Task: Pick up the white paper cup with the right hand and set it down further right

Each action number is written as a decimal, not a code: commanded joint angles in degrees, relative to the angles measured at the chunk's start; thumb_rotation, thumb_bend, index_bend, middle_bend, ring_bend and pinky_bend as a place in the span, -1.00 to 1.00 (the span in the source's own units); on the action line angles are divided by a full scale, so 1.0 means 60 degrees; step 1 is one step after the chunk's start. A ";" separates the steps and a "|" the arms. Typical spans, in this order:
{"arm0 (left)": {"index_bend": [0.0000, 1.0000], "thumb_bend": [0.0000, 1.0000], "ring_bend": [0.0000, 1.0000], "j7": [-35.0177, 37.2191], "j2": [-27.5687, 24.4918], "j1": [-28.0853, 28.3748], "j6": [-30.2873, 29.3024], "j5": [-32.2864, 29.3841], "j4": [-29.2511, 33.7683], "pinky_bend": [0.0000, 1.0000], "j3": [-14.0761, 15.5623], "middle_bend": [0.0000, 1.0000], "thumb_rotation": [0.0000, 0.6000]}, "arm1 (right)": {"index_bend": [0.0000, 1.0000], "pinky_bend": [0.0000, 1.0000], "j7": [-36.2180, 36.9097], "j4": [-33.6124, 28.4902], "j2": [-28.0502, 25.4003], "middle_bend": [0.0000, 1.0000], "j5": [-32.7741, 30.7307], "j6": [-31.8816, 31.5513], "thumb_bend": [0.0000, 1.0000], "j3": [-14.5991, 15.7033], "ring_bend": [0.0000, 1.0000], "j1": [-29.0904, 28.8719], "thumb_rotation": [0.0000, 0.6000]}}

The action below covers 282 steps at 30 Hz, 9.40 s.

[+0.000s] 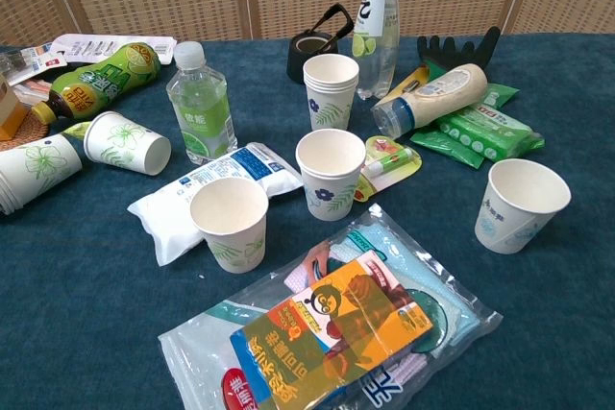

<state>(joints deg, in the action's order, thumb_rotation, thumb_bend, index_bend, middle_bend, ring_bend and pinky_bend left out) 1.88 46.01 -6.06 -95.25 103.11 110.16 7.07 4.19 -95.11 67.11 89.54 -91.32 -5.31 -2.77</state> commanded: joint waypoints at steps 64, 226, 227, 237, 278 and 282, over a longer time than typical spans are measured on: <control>-1.00 -0.30 -1.00 -0.0175 0.0059 -0.0012 0.0046 -0.0400 0.0165 -1.00 -0.0143 -1.00 1.00 | -1.00 -1.00 0.6930 0.4511 0.2689 -1.00 0.0910 0.3744 -0.74 0.1344 -1.00 -0.2921 1.00; -1.00 -0.30 -1.00 -0.0192 0.0060 0.0001 0.0141 -0.0339 0.0167 -1.00 -0.0094 -1.00 1.00 | -0.43 -1.00 -0.1127 0.2177 0.1493 -1.00 -0.0554 0.5943 -0.64 0.0662 -1.00 -0.4636 1.00; -1.00 -0.30 -1.00 -0.0188 0.0059 0.0002 0.0139 -0.0342 0.0169 -1.00 -0.0096 -1.00 1.00 | -0.42 -1.00 -0.1138 0.2184 0.1503 -1.00 -0.0587 0.5978 -0.64 0.0656 -1.00 -0.4653 1.00; -1.00 -0.30 -1.00 -0.0193 0.0056 0.0015 0.0166 -0.0361 0.0176 -1.00 -0.0097 -1.00 1.00 | -0.16 -1.00 -0.0956 0.2443 0.1674 -1.00 -0.0720 0.6028 -0.66 0.0693 -1.00 -0.4680 1.00; -1.00 -0.30 -1.00 -0.0330 0.0113 0.0003 0.0196 -0.0289 0.0196 -1.00 -0.0054 -1.00 1.00 | -0.08 -1.00 -0.4286 0.5953 0.3462 -1.00 0.1469 0.1246 -0.63 0.0587 -1.00 -0.3477 1.00; -1.00 -0.30 -1.00 -0.0320 0.0111 0.0006 0.0196 -0.0283 0.0194 -1.00 -0.0054 -1.00 1.00 | -0.09 -1.00 -0.5025 0.6295 0.3668 -1.00 0.1540 0.1073 -0.60 0.0545 -1.00 -0.3436 1.00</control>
<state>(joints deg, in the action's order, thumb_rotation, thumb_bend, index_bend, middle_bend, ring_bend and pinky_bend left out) -0.03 46.67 -6.03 -94.07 101.42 111.32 6.75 -24.05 -58.54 88.32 98.43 -84.16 -1.87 -23.58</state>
